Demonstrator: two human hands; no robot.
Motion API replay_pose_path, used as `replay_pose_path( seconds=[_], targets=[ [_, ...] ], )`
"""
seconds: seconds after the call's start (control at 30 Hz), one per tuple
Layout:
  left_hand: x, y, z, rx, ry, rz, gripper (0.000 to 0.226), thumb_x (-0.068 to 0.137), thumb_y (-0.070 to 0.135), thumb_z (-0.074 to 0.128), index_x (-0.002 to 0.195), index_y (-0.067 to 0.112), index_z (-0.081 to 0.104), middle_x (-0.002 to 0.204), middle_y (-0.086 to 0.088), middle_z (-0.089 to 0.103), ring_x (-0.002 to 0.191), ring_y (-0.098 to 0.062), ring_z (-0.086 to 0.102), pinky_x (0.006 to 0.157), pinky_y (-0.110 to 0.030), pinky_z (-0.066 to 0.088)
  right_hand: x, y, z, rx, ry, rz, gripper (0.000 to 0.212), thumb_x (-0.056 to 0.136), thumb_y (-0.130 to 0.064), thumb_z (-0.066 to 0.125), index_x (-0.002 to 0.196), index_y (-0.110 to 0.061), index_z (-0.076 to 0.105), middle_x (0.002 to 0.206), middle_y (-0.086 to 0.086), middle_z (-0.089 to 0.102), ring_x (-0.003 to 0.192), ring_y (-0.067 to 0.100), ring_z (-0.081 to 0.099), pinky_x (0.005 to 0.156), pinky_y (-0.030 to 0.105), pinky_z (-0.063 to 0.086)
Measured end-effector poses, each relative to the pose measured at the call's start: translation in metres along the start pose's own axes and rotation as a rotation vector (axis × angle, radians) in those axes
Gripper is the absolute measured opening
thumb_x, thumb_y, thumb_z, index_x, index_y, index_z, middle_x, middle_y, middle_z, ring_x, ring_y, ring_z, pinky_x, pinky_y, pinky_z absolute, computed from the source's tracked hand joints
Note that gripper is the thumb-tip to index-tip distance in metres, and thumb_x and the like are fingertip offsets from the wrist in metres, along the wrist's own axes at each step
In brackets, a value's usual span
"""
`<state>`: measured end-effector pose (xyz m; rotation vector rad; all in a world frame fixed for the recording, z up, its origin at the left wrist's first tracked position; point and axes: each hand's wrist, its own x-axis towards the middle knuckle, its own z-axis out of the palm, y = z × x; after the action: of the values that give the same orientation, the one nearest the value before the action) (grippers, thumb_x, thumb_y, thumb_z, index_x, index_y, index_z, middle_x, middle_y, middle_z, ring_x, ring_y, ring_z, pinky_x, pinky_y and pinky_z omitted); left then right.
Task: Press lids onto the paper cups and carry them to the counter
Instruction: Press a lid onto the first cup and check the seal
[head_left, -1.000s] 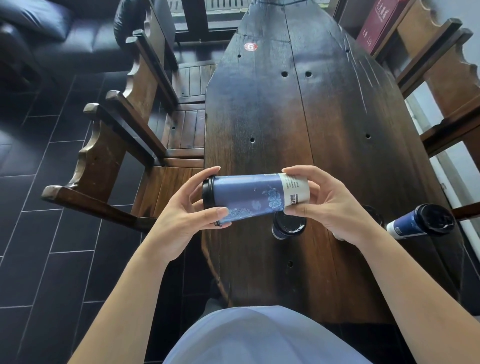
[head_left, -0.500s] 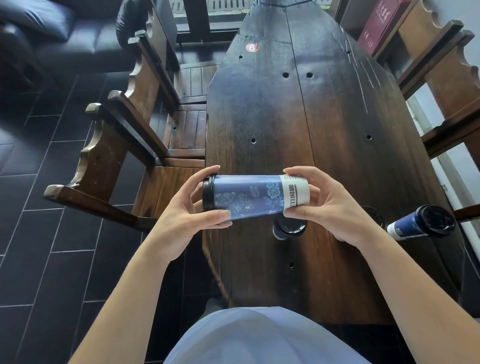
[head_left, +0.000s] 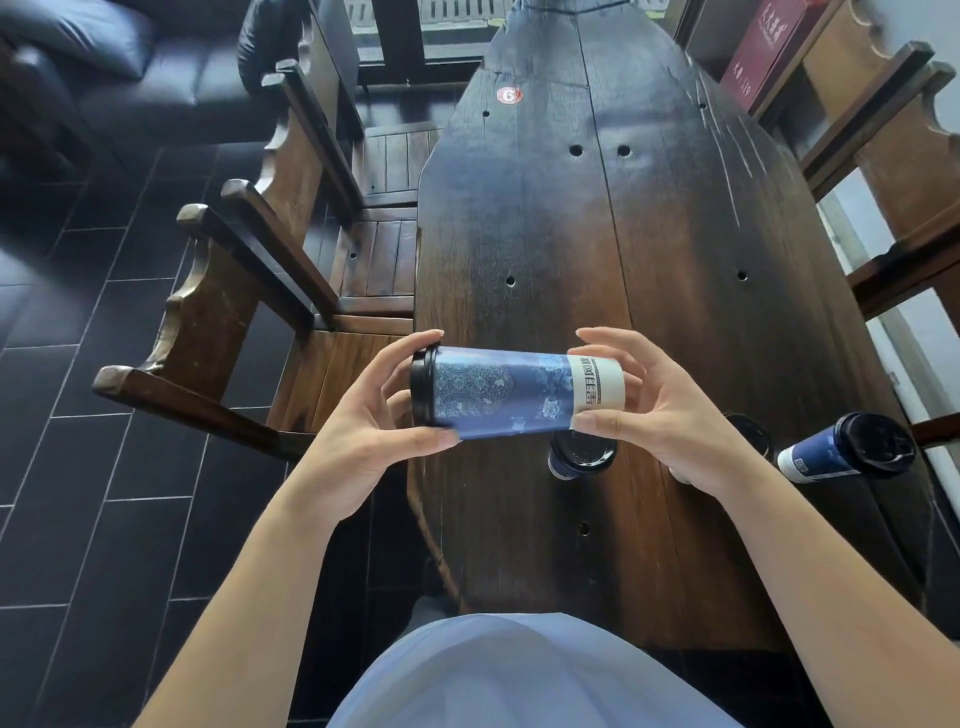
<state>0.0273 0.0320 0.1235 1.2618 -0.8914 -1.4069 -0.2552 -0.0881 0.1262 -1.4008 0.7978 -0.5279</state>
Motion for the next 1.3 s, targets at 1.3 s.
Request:
replay_pose_path(
  seconds=[1.3],
  targets=[
    [0.0050, 0.0045, 0.0056, 0.123, -0.052, -0.133, 0.096, 0.067, 0.027, 0.089, 0.146, 0.053, 0.040, 0.143, -0.007, 0.047, 0.120, -0.032, 0.068, 0.089, -0.063, 0.060, 0.0025, -0.0010, -0.0028, 0.028, -0.075, 0.010, 0.068, 0.076, -0.004, 0.082, 0.132, -0.031, 0.057, 0.122, -0.009, 0.060, 0.123, 0.020, 0.058, 0.090, 0.038, 0.060]
  ],
)
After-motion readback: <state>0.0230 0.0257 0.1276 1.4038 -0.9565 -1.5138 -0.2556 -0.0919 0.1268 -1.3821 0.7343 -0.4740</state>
